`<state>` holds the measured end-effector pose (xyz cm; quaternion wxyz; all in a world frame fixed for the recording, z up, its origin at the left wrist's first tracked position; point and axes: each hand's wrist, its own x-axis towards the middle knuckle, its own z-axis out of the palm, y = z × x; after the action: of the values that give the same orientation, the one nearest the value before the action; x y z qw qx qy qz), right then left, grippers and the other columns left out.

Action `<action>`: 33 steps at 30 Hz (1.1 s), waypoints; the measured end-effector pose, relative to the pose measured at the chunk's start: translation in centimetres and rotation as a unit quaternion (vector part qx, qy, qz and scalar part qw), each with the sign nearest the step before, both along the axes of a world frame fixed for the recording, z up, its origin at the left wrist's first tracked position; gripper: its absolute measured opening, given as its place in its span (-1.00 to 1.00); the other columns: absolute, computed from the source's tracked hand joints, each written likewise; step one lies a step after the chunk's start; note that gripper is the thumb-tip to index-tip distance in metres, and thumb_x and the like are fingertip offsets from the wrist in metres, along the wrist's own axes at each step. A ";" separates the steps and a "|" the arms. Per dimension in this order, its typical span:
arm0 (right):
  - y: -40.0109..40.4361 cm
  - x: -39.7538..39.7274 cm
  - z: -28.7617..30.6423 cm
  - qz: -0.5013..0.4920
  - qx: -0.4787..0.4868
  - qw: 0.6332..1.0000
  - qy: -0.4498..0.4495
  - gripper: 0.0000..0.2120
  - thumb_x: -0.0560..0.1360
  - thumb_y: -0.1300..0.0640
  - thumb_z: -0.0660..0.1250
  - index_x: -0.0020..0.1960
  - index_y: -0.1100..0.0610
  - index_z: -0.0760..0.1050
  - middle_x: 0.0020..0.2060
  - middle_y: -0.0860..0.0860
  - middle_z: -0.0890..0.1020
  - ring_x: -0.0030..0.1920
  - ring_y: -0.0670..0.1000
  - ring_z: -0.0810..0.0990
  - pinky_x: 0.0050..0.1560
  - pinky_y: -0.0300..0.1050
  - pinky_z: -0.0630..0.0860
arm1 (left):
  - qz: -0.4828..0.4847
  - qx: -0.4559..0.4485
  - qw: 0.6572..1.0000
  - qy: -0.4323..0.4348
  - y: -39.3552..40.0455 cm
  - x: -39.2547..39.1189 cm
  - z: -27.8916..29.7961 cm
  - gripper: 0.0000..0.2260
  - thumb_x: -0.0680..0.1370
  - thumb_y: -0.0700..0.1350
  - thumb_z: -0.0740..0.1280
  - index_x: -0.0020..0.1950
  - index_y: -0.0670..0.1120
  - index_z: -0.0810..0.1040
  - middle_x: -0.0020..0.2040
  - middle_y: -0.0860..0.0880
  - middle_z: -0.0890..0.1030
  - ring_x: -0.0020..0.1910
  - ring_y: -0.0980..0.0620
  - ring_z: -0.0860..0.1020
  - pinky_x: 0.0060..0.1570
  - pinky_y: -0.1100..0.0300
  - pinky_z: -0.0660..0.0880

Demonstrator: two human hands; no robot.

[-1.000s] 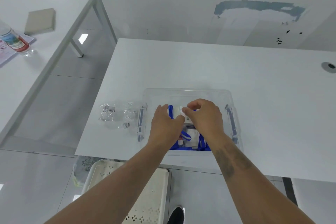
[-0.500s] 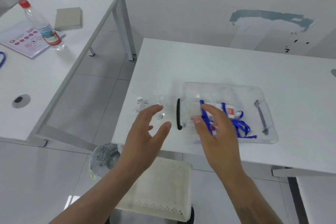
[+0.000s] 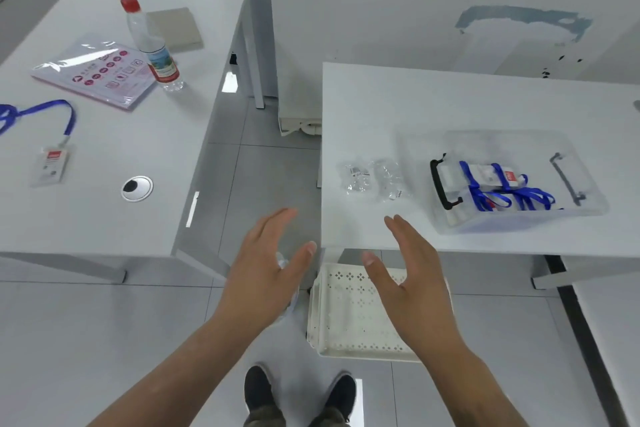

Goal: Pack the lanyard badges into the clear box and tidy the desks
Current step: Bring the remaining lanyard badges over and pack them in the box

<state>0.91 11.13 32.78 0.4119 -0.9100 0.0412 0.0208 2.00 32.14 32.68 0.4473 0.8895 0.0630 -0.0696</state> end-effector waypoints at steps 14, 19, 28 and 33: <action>8.7 0.7 -0.8 0.072 0.000 0.997 0.010 -0.38 0.48 -0.33 0.17 0.49 -0.23 0.16 0.49 -0.30 0.19 0.48 -0.26 0.11 0.37 -0.26 0.10 | 0.047 0.024 0.999 -0.014 8.2 -1.0 0.0 -0.51 0.57 0.11 0.29 0.48 0.15 0.27 0.46 0.20 0.31 0.41 0.11 0.32 0.38 0.03 0.35; 16.2 2.4 -1.4 0.094 -0.018 0.995 0.012 -0.42 0.52 -0.26 0.22 0.49 -0.22 0.16 0.49 -0.26 0.20 0.49 -0.21 0.12 0.44 -0.17 0.15 | 0.069 0.017 0.997 -0.025 15.6 0.0 -0.5 -0.52 0.57 0.09 0.31 0.48 0.14 0.29 0.43 0.21 0.33 0.39 0.11 0.35 0.38 0.04 0.35; 34.7 4.8 -2.9 0.084 -0.027 0.996 0.031 -0.43 0.54 -0.25 0.21 0.50 -0.19 0.18 0.49 -0.24 0.23 0.47 -0.19 0.15 0.42 -0.15 0.17 | 0.077 0.011 0.997 0.003 33.9 2.4 -1.8 -0.53 0.58 0.10 0.31 0.46 0.19 0.29 0.31 0.29 0.34 0.32 0.11 0.41 0.32 0.06 0.42; 42.7 6.1 -2.8 0.078 0.000 0.996 0.052 -0.45 0.54 -0.22 0.23 0.49 -0.22 0.19 0.48 -0.28 0.23 0.46 -0.24 0.14 0.34 -0.26 0.11 | 0.083 0.022 0.996 0.013 42.1 4.2 -2.1 -0.56 0.58 0.08 0.31 0.45 0.18 0.32 0.32 0.22 0.39 0.32 0.10 0.42 0.31 0.11 0.40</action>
<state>6.99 53.79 30.01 0.4063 -0.9082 -0.0087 0.1001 6.20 74.22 30.54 0.4306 0.8900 0.1441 -0.0423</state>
